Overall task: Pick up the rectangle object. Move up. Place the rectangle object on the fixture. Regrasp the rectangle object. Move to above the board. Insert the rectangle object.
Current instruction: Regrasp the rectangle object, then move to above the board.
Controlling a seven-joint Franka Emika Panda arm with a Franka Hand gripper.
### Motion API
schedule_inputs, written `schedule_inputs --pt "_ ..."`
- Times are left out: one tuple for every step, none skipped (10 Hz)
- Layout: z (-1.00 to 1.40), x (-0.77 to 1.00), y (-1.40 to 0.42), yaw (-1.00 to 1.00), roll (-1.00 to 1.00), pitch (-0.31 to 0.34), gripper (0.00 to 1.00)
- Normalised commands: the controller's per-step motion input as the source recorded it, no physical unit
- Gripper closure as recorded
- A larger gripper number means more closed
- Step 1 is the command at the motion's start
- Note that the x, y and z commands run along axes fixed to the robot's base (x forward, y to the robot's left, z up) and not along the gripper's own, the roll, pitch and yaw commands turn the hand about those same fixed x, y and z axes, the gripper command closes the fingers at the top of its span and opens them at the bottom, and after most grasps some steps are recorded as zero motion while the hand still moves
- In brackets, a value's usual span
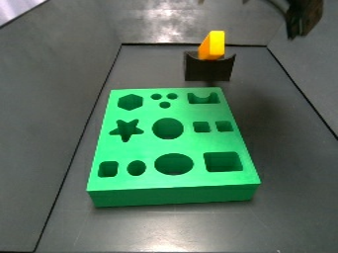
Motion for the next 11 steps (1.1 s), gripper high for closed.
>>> schedule_inputs --pt "-1.00 0.04 0.04 -0.06 0.06 -0.199 0.00" --pt "-1.00 0.04 0.04 -0.08 0.06 -0.187 0.00" --pt "-1.00 0.04 0.04 -0.11 0.05 -0.147 0.00" --pt "-1.00 0.04 0.04 -0.13 0.05 -0.103 0.00" --pt "-0.87 0.04 0.03 -0.12 0.05 -0.072 0.00" --pt "-0.75 0.04 0.02 -0.12 0.05 -0.053 0.00" --pt "-0.47 0.03 0.01 -0.09 0.04 -0.016 0.00" --pt "-0.36 0.03 0.01 -0.08 0.04 0.000 0.00" --pt "0.00 0.00 0.00 0.00 0.00 0.000 1.00" --pt "1.00 -0.02 0.22 -0.19 -0.55 -0.045 1.00" --pt "1.00 -0.02 0.22 -0.18 -0.54 -0.041 1.00"
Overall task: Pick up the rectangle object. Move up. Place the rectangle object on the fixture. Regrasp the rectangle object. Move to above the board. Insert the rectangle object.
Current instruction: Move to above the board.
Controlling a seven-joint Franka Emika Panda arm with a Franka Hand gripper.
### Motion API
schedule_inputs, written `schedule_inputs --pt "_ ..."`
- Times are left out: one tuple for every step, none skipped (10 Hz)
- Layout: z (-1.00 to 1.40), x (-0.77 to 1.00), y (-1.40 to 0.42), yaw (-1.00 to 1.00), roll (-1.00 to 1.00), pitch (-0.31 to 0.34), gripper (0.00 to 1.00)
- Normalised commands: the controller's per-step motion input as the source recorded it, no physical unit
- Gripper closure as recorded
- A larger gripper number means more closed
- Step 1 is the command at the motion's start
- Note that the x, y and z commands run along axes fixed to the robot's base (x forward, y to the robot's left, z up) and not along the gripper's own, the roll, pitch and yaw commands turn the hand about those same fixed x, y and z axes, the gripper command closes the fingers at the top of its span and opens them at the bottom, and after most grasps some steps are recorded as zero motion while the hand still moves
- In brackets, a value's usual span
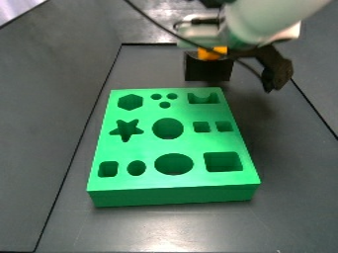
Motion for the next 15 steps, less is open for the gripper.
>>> schedule_inputs --pt "1.00 -0.03 0.22 -0.16 -0.50 -0.046 1.00" --pt "1.00 -0.04 0.21 -0.13 -0.36 -0.058 1.00" --pt "1.00 -0.05 0.20 -0.11 -0.26 -0.047 1.00" --pt "1.00 -0.05 0.19 -0.09 -0.17 -0.014 1.00" --pt "1.00 -0.05 0.19 -0.08 -0.13 0.003 1.00" --pt "1.00 -0.06 0.18 -0.06 -0.11 0.013 1.00" --pt "1.00 -0.06 0.18 -0.06 -0.10 0.020 1.00" --pt "1.00 -0.06 0.16 -0.04 -0.08 0.031 1.00" --pt "1.00 -0.07 0.15 -0.03 -0.07 0.046 1.00" --pt "1.00 -0.07 0.14 -0.02 -0.07 0.052 1.00" --pt "1.00 -0.07 0.13 0.00 -0.07 0.056 1.00" --pt "1.00 -0.07 0.11 0.01 -0.06 0.060 1.00" --pt "0.87 -0.06 0.08 0.01 -0.06 0.057 1.00" --pt "0.69 -0.04 0.05 0.02 -0.06 0.064 1.00" --pt "0.51 -0.02 0.03 0.02 -0.06 0.071 1.00"
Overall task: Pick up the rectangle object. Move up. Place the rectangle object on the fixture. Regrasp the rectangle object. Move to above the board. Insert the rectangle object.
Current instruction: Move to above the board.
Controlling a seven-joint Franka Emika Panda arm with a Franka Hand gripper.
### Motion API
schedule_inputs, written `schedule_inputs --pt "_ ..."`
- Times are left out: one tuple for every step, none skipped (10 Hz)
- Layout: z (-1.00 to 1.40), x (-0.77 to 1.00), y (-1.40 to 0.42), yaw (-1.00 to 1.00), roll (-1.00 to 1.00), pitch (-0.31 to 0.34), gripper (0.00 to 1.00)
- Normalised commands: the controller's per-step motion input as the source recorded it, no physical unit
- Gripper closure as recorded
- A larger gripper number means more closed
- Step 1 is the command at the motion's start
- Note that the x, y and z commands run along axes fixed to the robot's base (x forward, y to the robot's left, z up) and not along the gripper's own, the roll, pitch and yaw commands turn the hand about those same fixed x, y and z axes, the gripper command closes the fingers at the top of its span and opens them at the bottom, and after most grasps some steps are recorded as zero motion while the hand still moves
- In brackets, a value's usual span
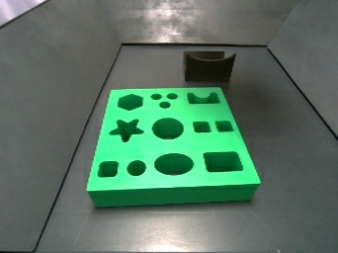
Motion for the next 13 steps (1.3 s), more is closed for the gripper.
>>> schedule_inputs --pt "0.34 0.00 0.02 0.03 -0.06 0.081 1.00" --pt "0.14 -0.51 -1.00 -0.07 -1.00 0.039 1.00" --pt "0.12 -0.50 -1.00 -0.07 -1.00 0.035 1.00" --pt "0.14 -0.53 -1.00 -0.06 -1.00 0.022 1.00" --pt "0.12 -0.54 -1.00 -0.06 -1.00 0.015 1.00" --pt "0.12 -0.54 -1.00 -0.06 -1.00 0.014 1.00" --pt "0.13 -0.55 -1.00 -0.06 -1.00 0.012 1.00" --pt "0.12 -0.57 -1.00 -0.06 -1.00 0.005 1.00" --pt "0.12 -0.58 -1.00 -0.05 -1.00 -0.005 1.00" --pt "0.12 -0.61 -1.00 -0.05 -1.00 -0.020 1.00" --pt "0.11 -0.59 -0.91 -0.03 -0.82 -0.042 1.00" --pt "0.07 -0.42 -0.60 -0.02 -0.58 -0.054 1.00" --pt "0.04 -0.26 -0.34 -0.01 -0.39 -0.053 1.00"
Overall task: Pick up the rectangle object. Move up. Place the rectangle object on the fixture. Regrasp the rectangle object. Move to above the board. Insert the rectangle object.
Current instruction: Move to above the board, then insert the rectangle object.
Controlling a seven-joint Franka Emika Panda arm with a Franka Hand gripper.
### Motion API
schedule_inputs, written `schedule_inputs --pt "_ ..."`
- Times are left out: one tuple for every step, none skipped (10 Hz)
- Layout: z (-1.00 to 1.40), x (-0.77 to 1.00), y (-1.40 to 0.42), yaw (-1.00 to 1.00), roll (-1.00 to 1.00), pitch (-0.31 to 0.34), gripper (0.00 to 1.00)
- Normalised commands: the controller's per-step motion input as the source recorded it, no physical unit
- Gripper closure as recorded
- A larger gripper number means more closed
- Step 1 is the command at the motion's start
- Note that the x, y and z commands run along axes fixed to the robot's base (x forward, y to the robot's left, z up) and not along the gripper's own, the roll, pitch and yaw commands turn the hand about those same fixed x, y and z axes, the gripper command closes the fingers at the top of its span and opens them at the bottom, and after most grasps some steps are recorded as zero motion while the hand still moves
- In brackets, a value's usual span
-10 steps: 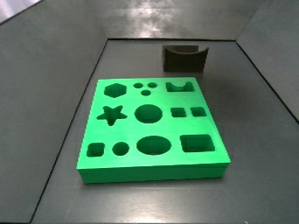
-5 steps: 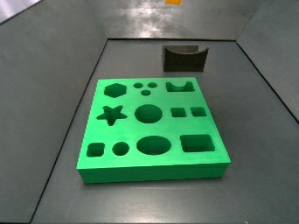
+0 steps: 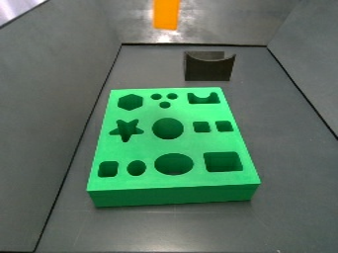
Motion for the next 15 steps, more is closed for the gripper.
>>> schedule_inputs --pt "0.01 -0.12 -0.12 -0.01 -0.22 -0.028 1.00" --pt "0.00 0.00 0.00 0.00 0.01 0.000 1.00" --pt "-0.03 0.00 -0.11 0.00 -0.01 0.000 1.00" --pt "-0.26 0.00 -0.08 -1.00 0.01 0.000 1.00" --pt "-0.28 0.00 0.00 -1.00 0.01 0.000 1.00" --pt "-0.30 0.00 0.00 -1.00 0.00 0.000 1.00" --pt "-0.33 0.00 0.00 -1.00 0.00 0.000 1.00" --pt "-0.34 0.00 0.00 -1.00 0.00 0.000 1.00" --pt "-0.28 0.00 0.00 -1.00 -0.01 0.000 1.00" --pt "-0.20 0.00 0.00 -1.00 -0.04 0.000 1.00" --pt "-0.20 0.00 0.00 -1.00 -0.04 0.000 1.00" --pt "-0.20 0.00 0.00 -1.00 -0.04 0.000 1.00" --pt "-0.20 0.00 0.00 -1.00 -0.04 0.000 1.00" --pt "-0.19 0.00 0.00 -1.00 -0.05 0.000 1.00" --pt "0.00 0.25 -0.03 -0.24 0.00 0.010 1.00"
